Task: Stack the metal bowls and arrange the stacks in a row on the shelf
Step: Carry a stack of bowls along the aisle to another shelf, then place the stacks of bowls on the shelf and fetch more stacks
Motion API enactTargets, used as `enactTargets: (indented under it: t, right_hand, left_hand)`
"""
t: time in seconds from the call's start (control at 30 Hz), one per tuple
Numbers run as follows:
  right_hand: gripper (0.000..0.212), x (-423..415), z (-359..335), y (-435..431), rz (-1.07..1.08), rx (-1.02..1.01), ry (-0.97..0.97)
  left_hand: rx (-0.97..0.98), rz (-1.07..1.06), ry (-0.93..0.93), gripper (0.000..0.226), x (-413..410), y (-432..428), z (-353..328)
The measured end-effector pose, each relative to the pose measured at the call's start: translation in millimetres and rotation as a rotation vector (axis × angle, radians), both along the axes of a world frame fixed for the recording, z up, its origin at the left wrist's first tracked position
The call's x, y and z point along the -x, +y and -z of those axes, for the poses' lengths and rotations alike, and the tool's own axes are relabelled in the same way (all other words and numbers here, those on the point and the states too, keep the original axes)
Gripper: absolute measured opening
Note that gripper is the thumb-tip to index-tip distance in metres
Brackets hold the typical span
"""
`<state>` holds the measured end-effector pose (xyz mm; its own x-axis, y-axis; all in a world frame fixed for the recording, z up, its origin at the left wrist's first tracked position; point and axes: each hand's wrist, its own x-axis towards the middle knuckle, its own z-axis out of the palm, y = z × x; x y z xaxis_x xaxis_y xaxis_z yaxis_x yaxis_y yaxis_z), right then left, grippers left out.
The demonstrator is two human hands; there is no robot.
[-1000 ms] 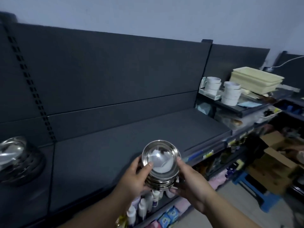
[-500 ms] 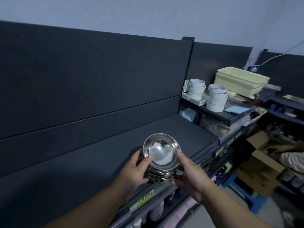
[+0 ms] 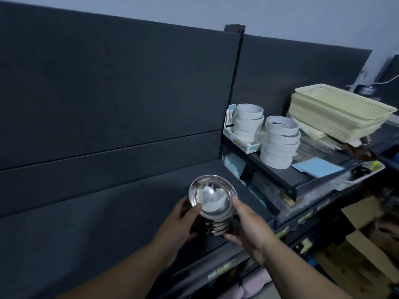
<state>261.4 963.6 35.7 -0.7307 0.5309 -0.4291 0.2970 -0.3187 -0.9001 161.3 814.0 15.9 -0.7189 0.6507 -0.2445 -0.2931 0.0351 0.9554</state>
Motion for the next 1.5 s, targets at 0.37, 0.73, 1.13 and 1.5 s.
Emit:
enactTargets:
  t: [0.37, 0.73, 1.13, 1.5]
  right_hand:
    - [0.038, 57, 8, 73, -0.185, 0.002, 0.117]
    - [0.097, 45, 49, 53, 0.029, -0.162, -0.02]
    - [0.042, 16, 5, -215, -0.616, -0.724, -0.06]
    - [0.053, -17, 1, -542, -1.093, -0.878, 0.143]
  left_hand:
    - [-0.003, -0.263, -0.023, 0.043, 24, 74, 1]
    - [0.309, -0.333, 0.147, 0.074, 25, 32, 7]
    - [0.881, -0.413, 0.546, 0.066, -53, -278, -10]
    - [1.218, -0.769, 0.377, 0.07, -191, -618, -22]
